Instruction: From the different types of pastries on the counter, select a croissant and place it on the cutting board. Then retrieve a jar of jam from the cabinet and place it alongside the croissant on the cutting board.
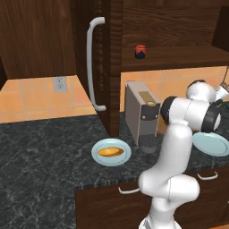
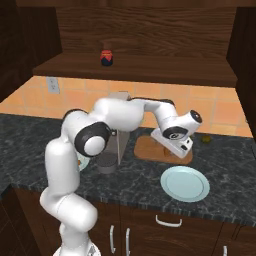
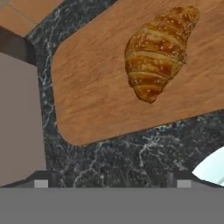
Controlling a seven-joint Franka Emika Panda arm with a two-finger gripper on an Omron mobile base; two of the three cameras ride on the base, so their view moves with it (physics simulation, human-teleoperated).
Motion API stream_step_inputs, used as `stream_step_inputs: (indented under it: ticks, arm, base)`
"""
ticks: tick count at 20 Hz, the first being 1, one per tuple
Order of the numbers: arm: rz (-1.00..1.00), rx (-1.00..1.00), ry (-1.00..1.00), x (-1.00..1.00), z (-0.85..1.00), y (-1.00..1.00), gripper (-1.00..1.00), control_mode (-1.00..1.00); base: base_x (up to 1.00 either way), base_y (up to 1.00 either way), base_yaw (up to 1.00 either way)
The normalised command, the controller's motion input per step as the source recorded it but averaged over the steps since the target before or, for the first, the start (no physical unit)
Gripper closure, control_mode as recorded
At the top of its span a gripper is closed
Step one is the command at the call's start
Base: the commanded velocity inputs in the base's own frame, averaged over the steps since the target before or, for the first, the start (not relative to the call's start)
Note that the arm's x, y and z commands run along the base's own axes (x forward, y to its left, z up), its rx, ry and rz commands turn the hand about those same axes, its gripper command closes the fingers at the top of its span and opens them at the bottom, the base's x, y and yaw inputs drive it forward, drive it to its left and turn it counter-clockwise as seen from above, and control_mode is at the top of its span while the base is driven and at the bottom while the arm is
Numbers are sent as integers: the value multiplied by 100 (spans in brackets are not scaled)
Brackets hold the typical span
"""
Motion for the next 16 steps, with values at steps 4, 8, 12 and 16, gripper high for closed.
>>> stream_step_inputs:
  ticks: [4, 8, 12, 16]
  arm:
    - [0, 0, -28, -87, 82, 46, -100, -100]
    - [1, -1, -28, -41, 100, 62, -100, -100]
    - [4, -8, -28, -26, 100, 63, -100, -100]
    - [1, -7, -31, -30, 100, 66, -100, -100]
  base:
    - [0, 0, 0]
    - [0, 0, 0]
    - [0, 0, 0]
    - [0, 0, 0]
